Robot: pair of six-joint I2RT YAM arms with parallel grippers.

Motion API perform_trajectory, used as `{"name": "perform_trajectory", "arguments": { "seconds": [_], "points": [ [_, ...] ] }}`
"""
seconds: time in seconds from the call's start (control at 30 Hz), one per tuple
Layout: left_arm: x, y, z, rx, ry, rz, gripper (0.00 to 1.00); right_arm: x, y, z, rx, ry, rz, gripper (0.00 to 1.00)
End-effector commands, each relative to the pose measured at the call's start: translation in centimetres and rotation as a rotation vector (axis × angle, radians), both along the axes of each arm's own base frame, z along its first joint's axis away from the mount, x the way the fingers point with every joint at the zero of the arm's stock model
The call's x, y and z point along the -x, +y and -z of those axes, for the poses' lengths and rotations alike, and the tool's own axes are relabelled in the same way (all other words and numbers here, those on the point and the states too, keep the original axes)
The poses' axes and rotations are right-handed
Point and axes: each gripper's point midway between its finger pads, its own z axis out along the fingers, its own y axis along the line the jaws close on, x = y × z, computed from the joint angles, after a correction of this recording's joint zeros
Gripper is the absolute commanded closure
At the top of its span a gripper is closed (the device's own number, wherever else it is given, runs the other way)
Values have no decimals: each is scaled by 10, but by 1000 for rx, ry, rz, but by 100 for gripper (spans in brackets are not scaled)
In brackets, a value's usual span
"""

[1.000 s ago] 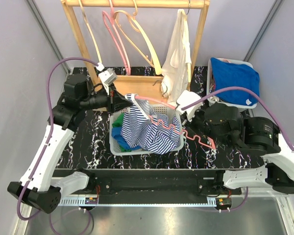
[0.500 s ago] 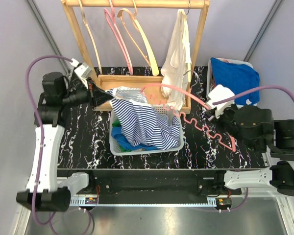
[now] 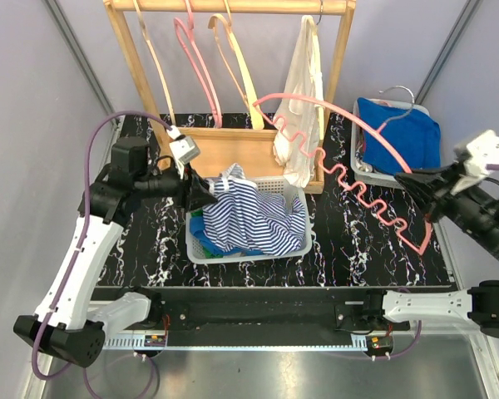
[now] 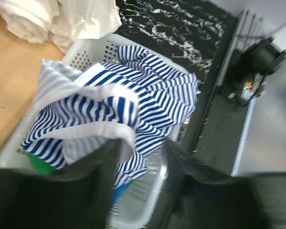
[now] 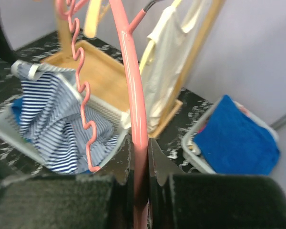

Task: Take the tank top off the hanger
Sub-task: Place the hanger at the clothesline.

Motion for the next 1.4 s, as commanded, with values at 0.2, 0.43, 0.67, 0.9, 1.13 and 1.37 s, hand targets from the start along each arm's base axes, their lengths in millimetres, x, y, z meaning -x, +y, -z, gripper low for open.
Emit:
{"name": "perform_trajectory", "arguments": {
  "seconds": [0.2,0.43,0.67,0.9,1.13,1.37],
  "points": [
    [-11,14,90,-335,5,-23,1,-64,52,-66,122,-195,365,100],
    [-6,23,120,-436,-51,-26,1,-74,75,-91,95,-249,386,100],
    [7,16,57,-293,-151,-44,1,-87,92,-108,166,-293,482,100],
    [21,42,-60,-226,-350,-189,1,-98,102,-101,219,-284,567,100],
    [40,59,-106,-163,-446,-262,1,-104,112,-75,281,-259,582,100],
    [41,68,-120,-161,-488,-306,1,-126,105,-38,331,-225,594,100]
  ]
}}
